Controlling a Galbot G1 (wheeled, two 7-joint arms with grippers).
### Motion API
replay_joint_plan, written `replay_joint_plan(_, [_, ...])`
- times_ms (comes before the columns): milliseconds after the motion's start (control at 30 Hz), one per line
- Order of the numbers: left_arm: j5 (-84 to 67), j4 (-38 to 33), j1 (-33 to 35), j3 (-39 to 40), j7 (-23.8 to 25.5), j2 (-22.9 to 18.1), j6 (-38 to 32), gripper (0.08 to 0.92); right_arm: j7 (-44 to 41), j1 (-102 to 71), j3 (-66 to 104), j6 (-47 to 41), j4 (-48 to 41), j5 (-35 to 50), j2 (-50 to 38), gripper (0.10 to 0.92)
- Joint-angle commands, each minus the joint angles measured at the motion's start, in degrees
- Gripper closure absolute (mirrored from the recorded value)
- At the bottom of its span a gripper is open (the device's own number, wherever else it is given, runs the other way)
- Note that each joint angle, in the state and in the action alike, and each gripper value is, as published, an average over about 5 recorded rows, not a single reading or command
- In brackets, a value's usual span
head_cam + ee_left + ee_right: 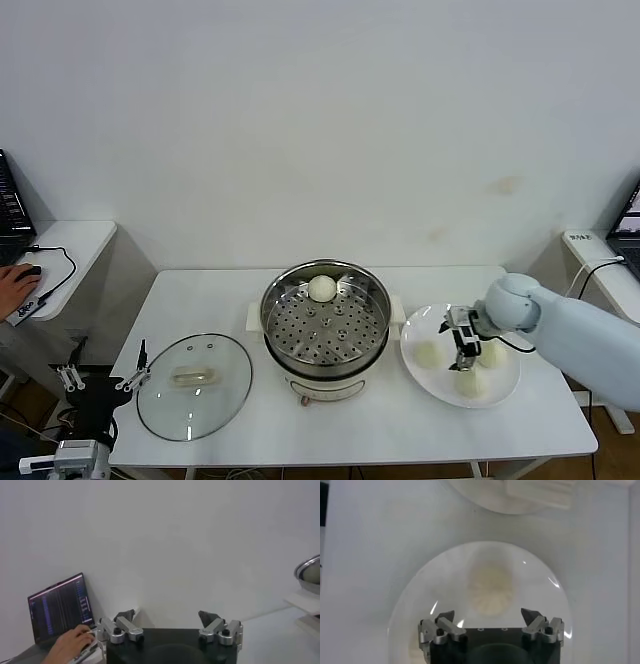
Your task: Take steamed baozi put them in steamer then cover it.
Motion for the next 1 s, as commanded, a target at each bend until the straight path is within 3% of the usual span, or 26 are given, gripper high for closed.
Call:
replay_joint_plan(33, [0.1, 0.1, 0.0, -0.1, 0.0, 0.0, 0.1, 0.177, 0.4, -2.2, 0.9, -0.2, -5.8, -0.9, 6.9, 0.203])
replay_joint_plan(267, [0.1, 0.0, 0.0, -0.4, 0.0, 0.0, 0.1, 0.177, 0.4, -2.2, 0.6, -0.8, -7.3, -1.6, 8.6, 0.251])
replay_joint_plan(767, [-0.1, -0.2, 0.3, -0.9, 0.0, -0.2, 0.0, 0.177, -1.4, -1.1, 1.4, -1.5, -7.1, -1.9, 7.1, 0.525])
replay_joint_plan(1000, [-0.4, -0.8, 0.7, -1.6, 0.1, 0.0, 0.1, 0.177, -3.4, 8.3, -1.6, -2.2, -2.8, 2.4, 2.5, 0.522])
